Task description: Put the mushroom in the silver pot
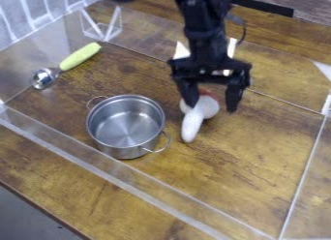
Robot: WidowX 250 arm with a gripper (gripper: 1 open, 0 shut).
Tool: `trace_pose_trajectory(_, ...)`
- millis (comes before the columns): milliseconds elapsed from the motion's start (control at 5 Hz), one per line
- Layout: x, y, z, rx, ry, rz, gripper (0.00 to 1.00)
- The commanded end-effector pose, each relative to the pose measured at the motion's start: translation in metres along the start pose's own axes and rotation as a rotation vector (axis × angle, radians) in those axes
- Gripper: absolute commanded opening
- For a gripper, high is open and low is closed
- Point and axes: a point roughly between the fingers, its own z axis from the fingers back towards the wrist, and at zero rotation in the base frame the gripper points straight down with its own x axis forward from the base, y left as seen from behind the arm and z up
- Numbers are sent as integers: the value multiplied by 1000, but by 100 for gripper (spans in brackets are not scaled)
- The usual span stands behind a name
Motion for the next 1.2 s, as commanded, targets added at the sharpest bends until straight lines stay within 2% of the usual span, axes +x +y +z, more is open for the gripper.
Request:
trace_pose_trajectory(0,19,-11,3,29,-36,45,0)
trace_pose_trajectory(200,16,-17,4,39,-15,-4,0)
trace_pose_trajectory(400,11,-21,34,25,-30,-55,0)
trace_pose_trajectory(800,11,-1,81,-21,-51,-255,0)
trace_pose_trajectory(1000,10,5,75,-28,-20,-354,100)
